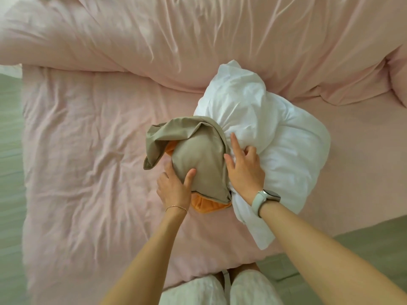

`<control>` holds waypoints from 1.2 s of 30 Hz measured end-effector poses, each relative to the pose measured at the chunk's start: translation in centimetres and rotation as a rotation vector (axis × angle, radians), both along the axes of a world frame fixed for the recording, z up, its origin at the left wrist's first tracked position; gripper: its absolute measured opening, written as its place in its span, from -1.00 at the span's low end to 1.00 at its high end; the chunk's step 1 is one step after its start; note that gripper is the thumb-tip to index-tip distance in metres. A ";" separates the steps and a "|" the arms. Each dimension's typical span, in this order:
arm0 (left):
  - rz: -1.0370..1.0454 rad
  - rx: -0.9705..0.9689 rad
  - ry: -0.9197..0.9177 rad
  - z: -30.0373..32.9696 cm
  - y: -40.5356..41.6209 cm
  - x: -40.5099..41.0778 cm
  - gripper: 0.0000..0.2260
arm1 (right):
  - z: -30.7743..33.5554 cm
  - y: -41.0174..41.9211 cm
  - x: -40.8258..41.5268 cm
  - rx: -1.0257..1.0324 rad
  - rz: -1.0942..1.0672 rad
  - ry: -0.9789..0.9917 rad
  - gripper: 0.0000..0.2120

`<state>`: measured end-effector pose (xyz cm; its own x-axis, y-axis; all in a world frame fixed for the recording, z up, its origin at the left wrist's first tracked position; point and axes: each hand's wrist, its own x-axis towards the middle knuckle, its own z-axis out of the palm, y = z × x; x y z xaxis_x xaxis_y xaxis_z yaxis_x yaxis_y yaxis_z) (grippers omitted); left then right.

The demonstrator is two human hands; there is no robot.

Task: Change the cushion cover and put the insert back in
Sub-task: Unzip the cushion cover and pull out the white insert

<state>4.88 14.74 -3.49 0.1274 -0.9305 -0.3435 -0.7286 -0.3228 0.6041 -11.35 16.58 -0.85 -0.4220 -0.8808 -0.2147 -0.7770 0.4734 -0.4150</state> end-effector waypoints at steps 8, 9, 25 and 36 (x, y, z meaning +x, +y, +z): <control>-0.151 -0.208 0.090 2.6 -1.6 -0.1 -0.37 | -0.4 0.9 -3.3 -0.202 -0.055 -0.287 -0.78; -0.157 -0.232 0.105 2.8 -1.6 0.0 -0.37 | -0.3 0.9 -3.5 -0.237 -0.060 -0.259 -0.84; 0.263 -0.429 -0.378 10.2 -6.7 14.2 -0.74 | 7.6 -2.7 -5.8 -0.171 -0.185 -0.160 -0.80; 0.675 -0.628 0.446 21.4 -16.7 9.5 -0.87 | 8.0 -6.0 0.5 0.229 0.110 -0.036 -0.63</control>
<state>14.34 -1.95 17.92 0.6712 -0.7403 0.0370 -0.1795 -0.1139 0.9771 -10.90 10.59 7.11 -0.3151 -0.8474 -0.4272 -0.8155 0.4721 -0.3349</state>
